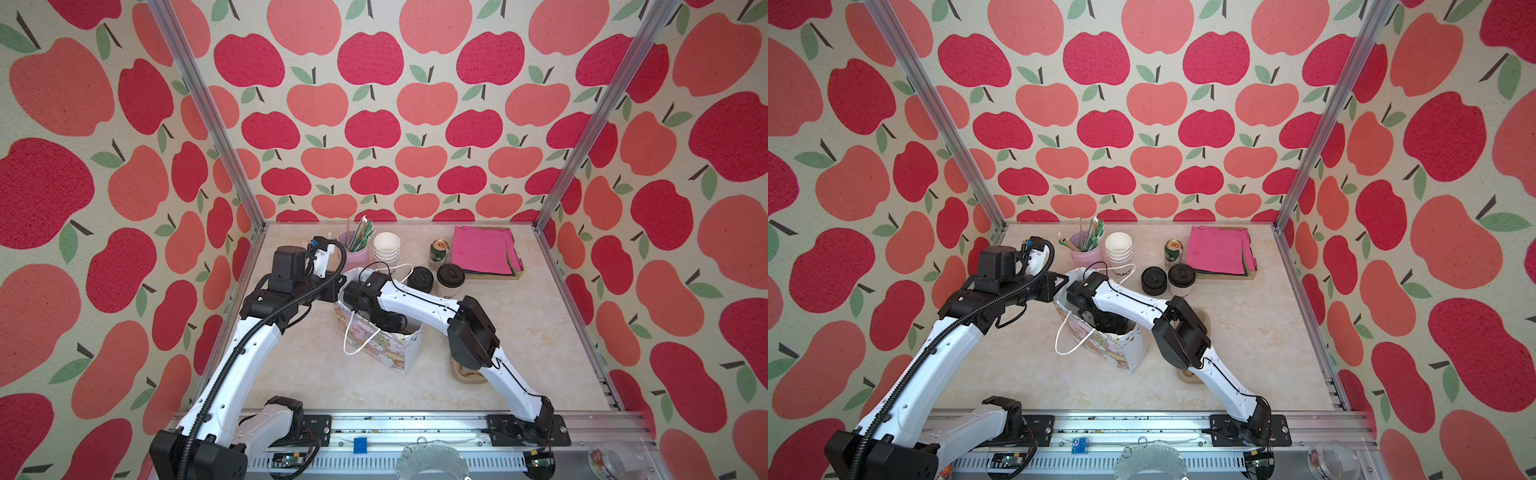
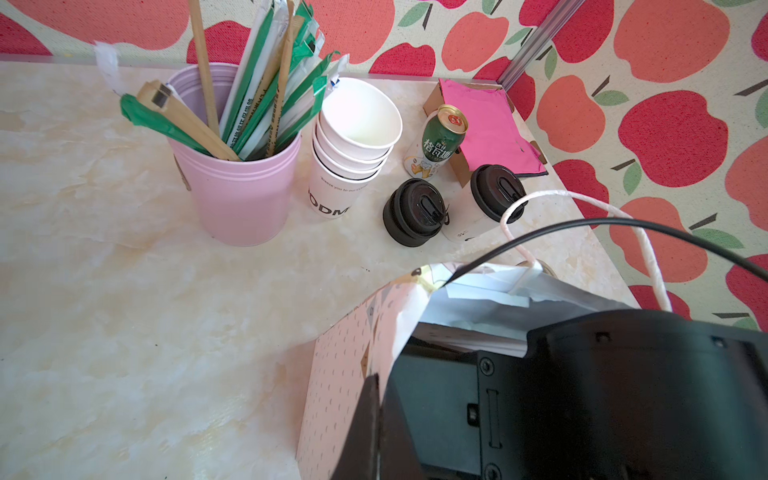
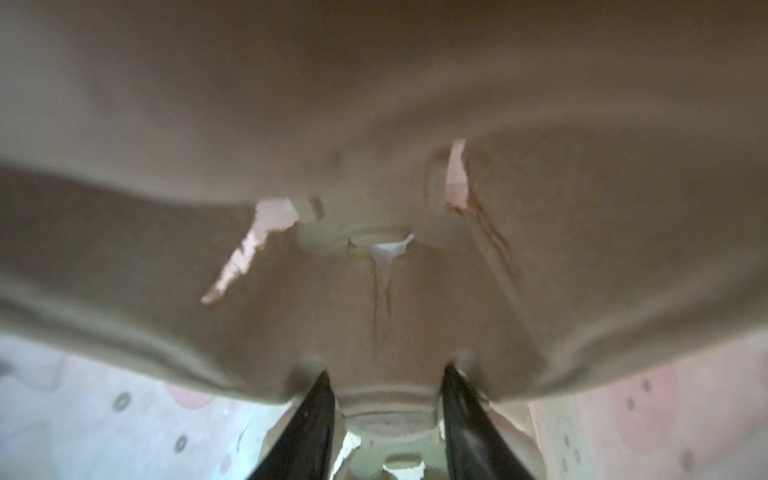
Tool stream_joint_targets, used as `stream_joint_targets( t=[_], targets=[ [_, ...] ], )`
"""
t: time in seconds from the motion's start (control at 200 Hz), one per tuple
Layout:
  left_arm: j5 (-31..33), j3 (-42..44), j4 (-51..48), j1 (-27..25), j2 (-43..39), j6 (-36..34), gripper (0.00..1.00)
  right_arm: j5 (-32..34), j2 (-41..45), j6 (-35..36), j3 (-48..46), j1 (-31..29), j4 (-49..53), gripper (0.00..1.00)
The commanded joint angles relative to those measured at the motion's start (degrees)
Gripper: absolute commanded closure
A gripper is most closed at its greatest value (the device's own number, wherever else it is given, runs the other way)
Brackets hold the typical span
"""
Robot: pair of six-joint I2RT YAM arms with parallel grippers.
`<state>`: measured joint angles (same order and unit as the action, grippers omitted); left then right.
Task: Pack the takeout coffee
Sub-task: 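Open the right gripper and raise it out of the bag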
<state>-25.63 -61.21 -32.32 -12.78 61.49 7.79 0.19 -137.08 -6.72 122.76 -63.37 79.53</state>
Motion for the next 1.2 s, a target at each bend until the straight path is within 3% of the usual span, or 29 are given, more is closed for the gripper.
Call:
stream_joint_targets(
  t=[0.0,0.465,1.196],
  targets=[
    [1.57,0.15,-1.57,0.25,-0.79,-1.07,1.0,1.02,0.93,-0.27,1.62,-0.12,3.09,0.49],
    [3.07,-1.42,-4.9,-0.3,-1.18,-1.73,1.0,0.34,7.7,-1.01,7.74,-0.2,0.86,0.28],
    [4.36,-1.64,-6.0,-0.78,-2.21,-1.9,1.0,4.52,19.43,0.35,2.83,-0.25,-12.55,0.06]
  ],
)
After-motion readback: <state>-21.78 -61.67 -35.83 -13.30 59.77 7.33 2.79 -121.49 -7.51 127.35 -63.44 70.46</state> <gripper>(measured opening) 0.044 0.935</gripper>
